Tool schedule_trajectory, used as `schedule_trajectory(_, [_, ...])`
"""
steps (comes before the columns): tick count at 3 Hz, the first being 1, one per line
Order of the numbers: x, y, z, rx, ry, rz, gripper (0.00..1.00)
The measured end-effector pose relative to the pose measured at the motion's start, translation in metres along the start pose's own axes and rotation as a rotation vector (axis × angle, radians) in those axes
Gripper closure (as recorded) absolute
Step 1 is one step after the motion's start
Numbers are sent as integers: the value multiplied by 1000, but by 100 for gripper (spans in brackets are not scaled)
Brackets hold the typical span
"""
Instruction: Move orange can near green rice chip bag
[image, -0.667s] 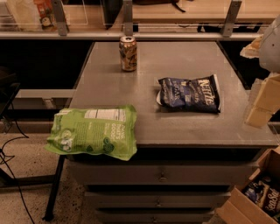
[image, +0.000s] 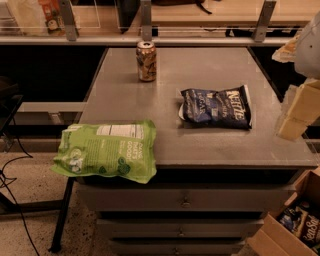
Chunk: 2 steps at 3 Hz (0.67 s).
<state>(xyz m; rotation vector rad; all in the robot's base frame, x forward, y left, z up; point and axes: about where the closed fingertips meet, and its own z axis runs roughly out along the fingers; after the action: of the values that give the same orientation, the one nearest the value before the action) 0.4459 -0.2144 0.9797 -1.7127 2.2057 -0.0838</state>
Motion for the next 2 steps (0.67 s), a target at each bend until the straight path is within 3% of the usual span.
schedule_trajectory(1, [-14, -33, 13, 14, -67, -4, 0])
schedule_trajectory(2, [-32, -85, 33, 10, -174, -39, 0])
